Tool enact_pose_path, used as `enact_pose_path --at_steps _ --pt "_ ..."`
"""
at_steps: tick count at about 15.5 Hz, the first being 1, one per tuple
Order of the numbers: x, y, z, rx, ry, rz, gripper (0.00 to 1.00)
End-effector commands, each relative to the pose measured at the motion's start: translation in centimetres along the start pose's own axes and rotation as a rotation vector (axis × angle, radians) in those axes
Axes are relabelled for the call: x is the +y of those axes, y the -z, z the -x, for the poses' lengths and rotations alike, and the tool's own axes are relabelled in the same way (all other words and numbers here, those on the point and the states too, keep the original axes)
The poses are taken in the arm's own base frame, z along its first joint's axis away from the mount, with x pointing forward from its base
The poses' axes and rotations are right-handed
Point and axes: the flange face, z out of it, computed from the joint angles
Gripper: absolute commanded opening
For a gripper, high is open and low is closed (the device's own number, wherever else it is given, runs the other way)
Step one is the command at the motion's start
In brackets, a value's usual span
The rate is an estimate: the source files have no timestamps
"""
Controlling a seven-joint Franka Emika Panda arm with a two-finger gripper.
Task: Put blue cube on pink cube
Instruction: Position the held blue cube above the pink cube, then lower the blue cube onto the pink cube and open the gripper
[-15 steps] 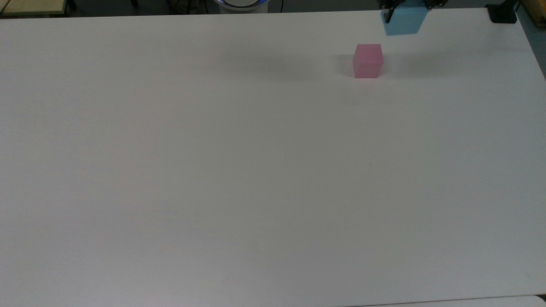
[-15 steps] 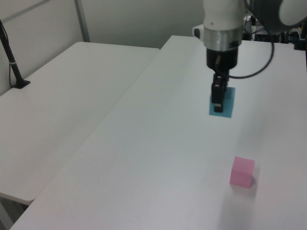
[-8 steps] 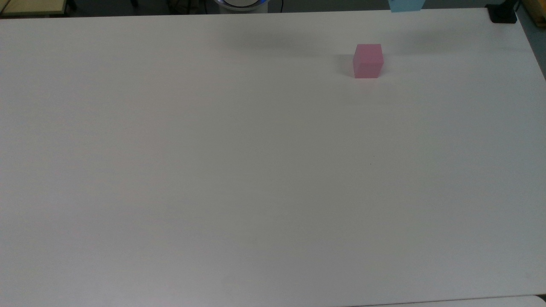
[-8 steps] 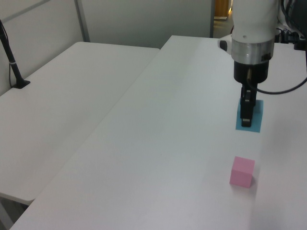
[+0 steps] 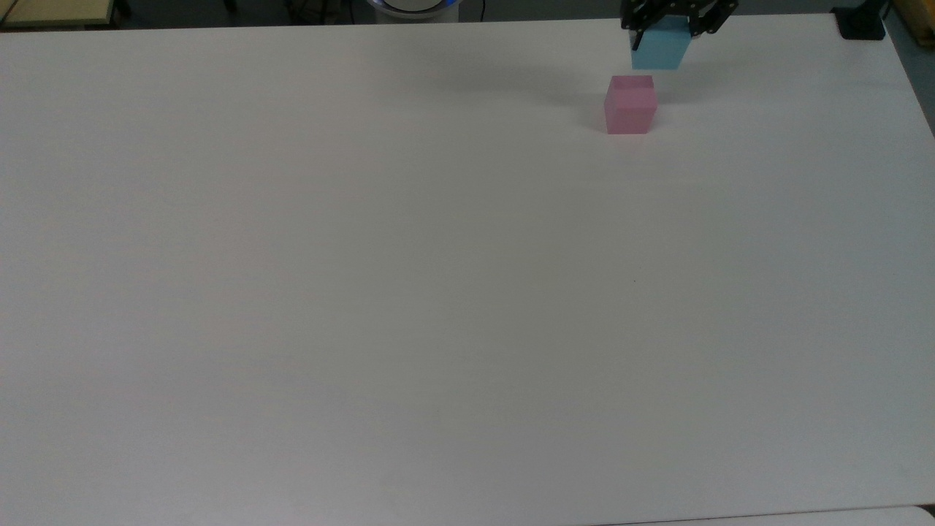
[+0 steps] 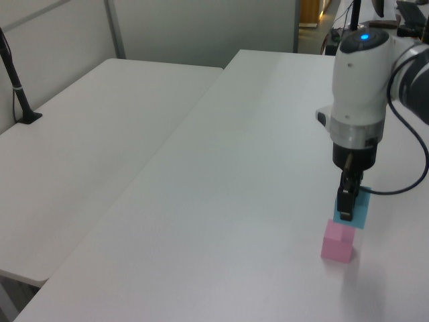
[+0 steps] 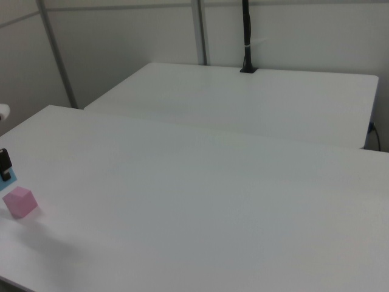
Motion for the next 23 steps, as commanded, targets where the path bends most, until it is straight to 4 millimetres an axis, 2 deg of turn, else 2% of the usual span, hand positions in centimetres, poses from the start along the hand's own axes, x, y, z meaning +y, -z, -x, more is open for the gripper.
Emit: enact_pose_path --at_steps 1,8,13,17,20,21,22,23 --pt "1.0 -1.6 1.0 0.017 -0.004 -0.026 0.2" --pt "1.0 -1.8 0.2 0.045 0.08 -0.043 0.2" --pt "0.7 -3.7 -0.3 0.046 0.081 -0.037 0.24" --pt "1.0 -4.5 -0.9 0.043 0.069 -0.033 0.25" --pt "1.5 -5.0 -1.5 0.038 0.056 -0.027 0.38" --pt "1.6 -5.0 -1.6 0.04 0.056 -0.025 0.46" --pt "1.6 -5.1 -1.7 0.044 0.059 -0.02 0.72" --pt "1.6 -5.2 -1.7 0.044 0.06 -0.018 0.82"
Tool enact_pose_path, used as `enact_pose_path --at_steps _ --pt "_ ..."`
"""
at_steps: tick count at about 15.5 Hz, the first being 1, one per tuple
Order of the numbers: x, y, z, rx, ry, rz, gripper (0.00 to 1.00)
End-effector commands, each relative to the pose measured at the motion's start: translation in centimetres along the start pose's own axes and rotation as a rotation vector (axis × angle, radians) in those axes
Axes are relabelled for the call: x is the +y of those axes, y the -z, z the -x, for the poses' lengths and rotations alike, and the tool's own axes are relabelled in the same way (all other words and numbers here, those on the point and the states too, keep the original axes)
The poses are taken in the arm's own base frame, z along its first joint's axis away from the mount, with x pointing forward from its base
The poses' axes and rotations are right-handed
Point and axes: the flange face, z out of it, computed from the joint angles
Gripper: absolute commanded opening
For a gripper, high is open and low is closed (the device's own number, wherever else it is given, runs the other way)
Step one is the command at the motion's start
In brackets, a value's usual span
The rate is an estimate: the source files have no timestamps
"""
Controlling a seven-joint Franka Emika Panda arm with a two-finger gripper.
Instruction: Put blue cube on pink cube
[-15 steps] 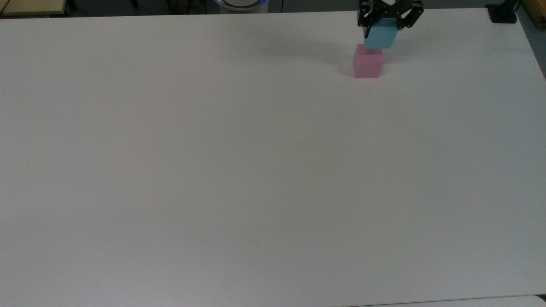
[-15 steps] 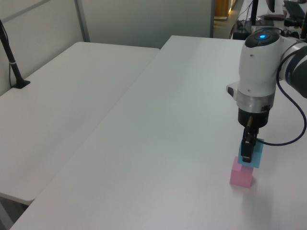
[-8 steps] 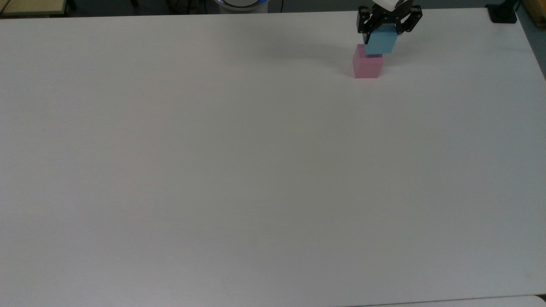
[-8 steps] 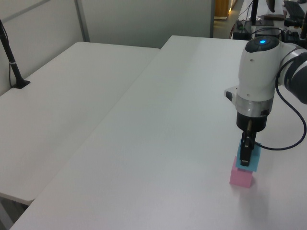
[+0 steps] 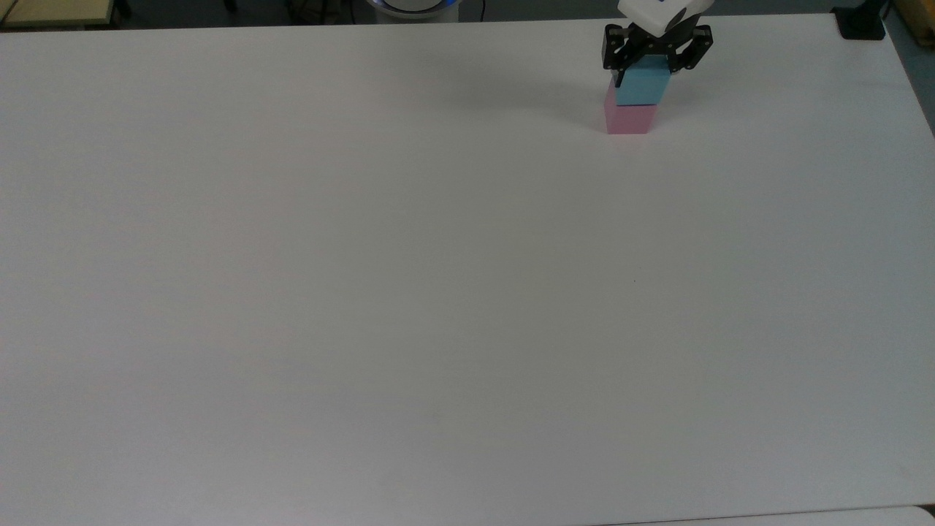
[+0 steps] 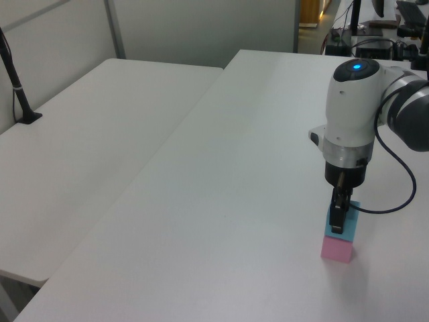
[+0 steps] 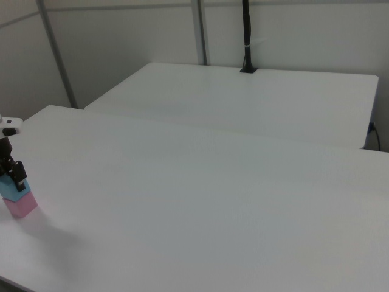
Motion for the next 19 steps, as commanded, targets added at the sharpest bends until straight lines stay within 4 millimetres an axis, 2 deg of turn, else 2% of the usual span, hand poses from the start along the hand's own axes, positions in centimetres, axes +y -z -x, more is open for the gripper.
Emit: enact_pose_path --at_steps 1,6,10,13,16,17,19 --pt "0.4 -0.3 -0.1 0.021 0.016 -0.005 1.0" --pt "0.1 0.8 0.2 0.023 0.02 -0.008 1.0" --pt "-0.2 6.8 -0.5 -0.012 0.016 0.02 1.0" --pt "-0.2 14.2 -0.4 -0.024 0.017 0.03 1.0" --pt "0.1 20.6 -0.4 -0.007 0.016 0.016 1.0" --pt "0.3 22.2 -0.3 -0.004 0.015 0.014 1.0" --pt "1.4 23.6 -0.6 -0.01 0.013 0.021 1.0"
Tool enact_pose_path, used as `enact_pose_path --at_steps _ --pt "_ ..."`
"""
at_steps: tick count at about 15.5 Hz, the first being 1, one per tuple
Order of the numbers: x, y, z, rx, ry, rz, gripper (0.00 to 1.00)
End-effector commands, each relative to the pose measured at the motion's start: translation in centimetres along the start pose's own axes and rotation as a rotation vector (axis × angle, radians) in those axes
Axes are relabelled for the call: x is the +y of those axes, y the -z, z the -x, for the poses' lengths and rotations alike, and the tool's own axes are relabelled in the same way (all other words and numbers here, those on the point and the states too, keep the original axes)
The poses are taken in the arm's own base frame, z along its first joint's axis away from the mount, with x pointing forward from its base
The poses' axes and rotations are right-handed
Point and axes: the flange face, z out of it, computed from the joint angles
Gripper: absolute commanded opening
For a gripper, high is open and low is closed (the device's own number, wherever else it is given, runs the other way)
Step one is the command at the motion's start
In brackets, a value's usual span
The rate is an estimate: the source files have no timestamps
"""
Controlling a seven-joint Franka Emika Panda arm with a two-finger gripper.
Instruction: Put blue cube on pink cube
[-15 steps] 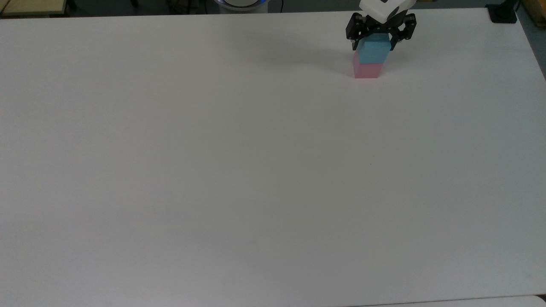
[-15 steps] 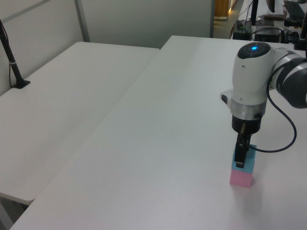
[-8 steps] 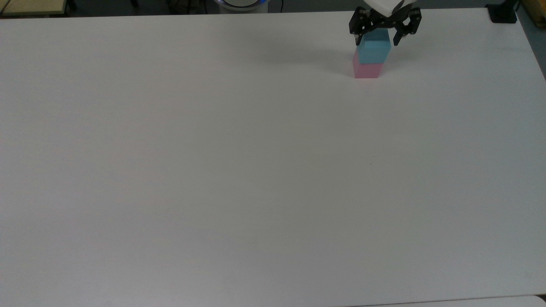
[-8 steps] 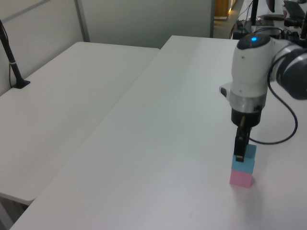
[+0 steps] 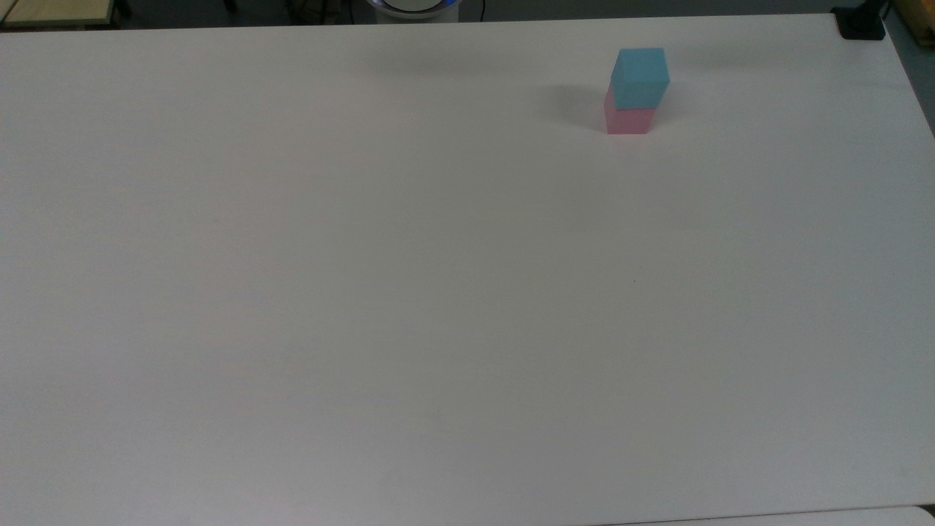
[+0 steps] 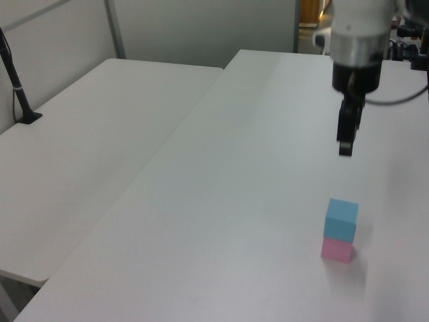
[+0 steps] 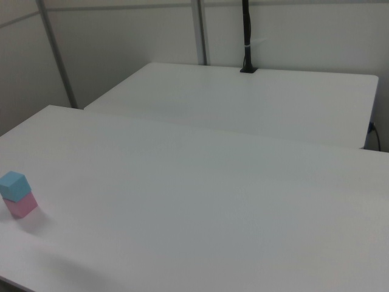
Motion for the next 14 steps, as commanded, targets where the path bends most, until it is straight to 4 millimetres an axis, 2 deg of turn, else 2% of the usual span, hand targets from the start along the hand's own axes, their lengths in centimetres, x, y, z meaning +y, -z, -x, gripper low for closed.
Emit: enact_pose_path --at_steps 1,4,8,11,14 --pt "1.6 2.8 -0.8 -0.006 0.043 0.022 1.0" --pt "7.9 3.9 -4.2 -0.031 0.068 0.032 1.0" --pt "18.8 3.9 -8.7 -0.043 0.059 0.021 1.0" --pt "25.3 4.6 -9.9 -0.031 0.043 0.008 1.0" --pt "29.8 4.6 -10.5 -0.026 0.049 0.006 1.0"
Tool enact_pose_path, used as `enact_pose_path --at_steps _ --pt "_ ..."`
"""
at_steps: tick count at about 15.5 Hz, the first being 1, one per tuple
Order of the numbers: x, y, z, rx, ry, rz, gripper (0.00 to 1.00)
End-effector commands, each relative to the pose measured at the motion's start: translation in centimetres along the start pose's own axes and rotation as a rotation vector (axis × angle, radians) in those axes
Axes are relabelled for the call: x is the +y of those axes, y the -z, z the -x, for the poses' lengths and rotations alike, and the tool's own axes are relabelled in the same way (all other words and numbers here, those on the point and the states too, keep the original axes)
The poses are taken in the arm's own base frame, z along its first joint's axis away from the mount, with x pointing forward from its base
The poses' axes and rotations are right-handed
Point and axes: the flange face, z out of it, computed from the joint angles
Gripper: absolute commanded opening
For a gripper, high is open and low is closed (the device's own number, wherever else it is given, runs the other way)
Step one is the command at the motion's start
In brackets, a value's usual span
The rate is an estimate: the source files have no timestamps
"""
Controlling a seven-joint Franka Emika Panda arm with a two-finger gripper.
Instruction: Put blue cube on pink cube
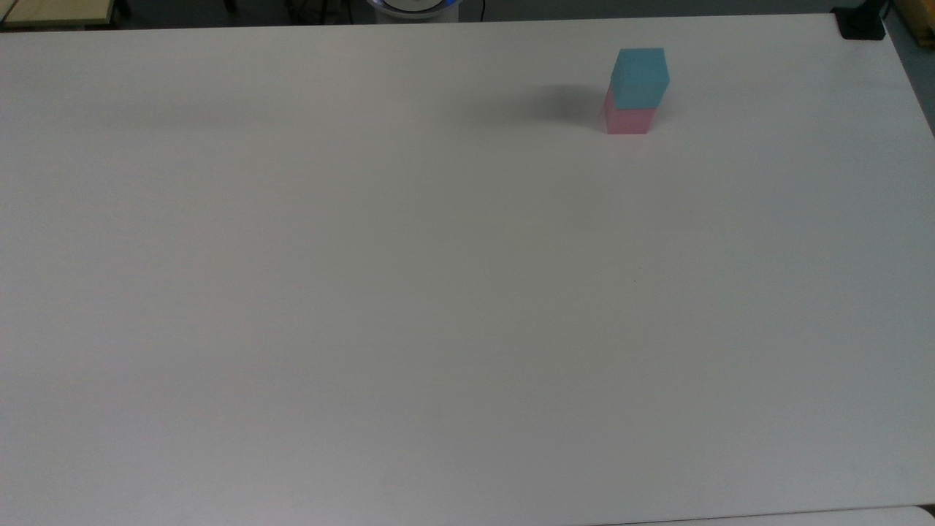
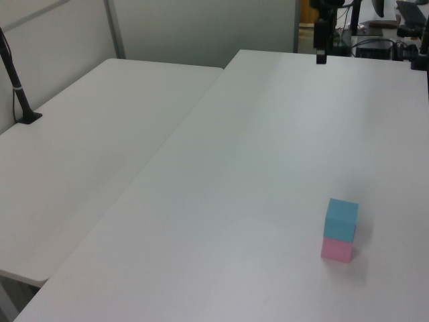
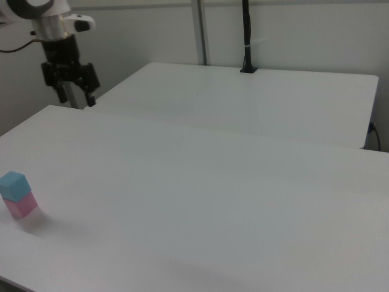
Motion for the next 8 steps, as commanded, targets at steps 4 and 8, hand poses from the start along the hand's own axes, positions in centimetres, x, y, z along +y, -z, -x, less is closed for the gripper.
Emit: enact_pose_path --at_steps 4,8 --pt "5.3 0.0 -1.1 0.036 -0.008 0.045 1.0" --pt "6.8 -0.3 -1.6 0.062 -0.038 0.036 1.0"
